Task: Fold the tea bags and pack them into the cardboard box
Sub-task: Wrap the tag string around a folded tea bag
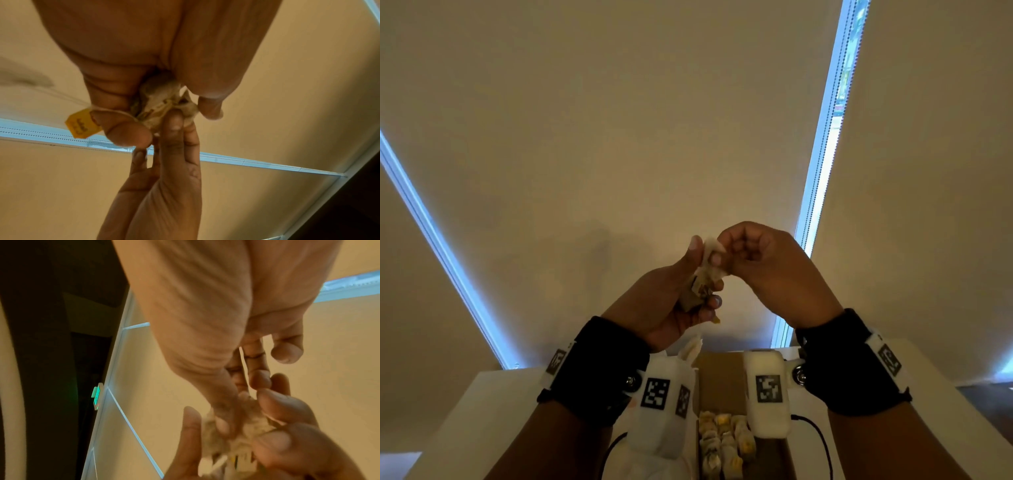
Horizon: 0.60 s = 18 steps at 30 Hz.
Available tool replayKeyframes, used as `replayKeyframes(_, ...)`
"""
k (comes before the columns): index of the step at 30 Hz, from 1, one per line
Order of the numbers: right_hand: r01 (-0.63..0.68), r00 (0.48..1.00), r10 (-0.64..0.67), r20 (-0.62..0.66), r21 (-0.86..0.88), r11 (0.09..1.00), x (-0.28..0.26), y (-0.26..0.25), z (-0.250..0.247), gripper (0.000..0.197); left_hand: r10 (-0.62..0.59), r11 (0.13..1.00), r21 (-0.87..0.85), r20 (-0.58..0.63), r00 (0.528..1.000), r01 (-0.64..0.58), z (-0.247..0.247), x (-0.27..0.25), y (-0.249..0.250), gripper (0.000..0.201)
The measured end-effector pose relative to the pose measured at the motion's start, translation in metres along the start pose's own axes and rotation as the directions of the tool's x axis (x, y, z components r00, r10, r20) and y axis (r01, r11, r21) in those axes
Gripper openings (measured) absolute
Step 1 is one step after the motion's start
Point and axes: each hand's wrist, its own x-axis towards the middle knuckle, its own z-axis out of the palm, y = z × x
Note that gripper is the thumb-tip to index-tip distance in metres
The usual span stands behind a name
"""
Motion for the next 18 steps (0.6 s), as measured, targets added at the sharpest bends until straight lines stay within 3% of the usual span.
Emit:
replayKeyframes(4, -0.122, 0.985, 0.148, -0.084, 0.258, 0.958, 0.004, 0.004, 0.000, 0.004, 0.006, 0.993, -0.116, -0.112, 0.994, -0.019, -0.010, 0.004, -0.001, 0.030)
replayKeyframes(7, -0.177, 0.965, 0.248, -0.079, 0.502, 0.846, 0.008, 0.004, -0.002, 0.006, 0.052, 0.986, -0.147, -0.210, 0.976, -0.084, -0.019, 0.008, -0.004, 0.025)
replayKeyframes(9, -0.172, 0.965, 0.254, -0.066, 0.573, 0.801, 0.009, 0.003, -0.004, 0.011, 0.072, 0.981, -0.160, -0.236, 0.969, -0.112, -0.025, 0.010, -0.006, 0.023)
replayKeyframes(12, -0.170, 0.971, 0.237, -0.026, 0.620, 0.766, 0.011, 0.002, -0.007, 0.020, 0.093, 0.980, -0.147, -0.262, 0.961, -0.135, -0.031, 0.011, -0.008, 0.016)
replayKeyframes(15, -0.188, 0.975, 0.223, 0.007, 0.565, 0.803, 0.012, 0.003, -0.006, 0.031, 0.131, 0.986, -0.065, -0.241, 0.962, -0.151, -0.030, 0.009, -0.005, 0.012)
replayKeyframes(18, -0.195, 0.979, 0.199, 0.041, 0.459, 0.867, 0.012, 0.005, -0.006, 0.036, 0.223, 0.973, 0.106, -0.220, 0.950, -0.204, -0.025, 0.006, 0.005, 0.033)
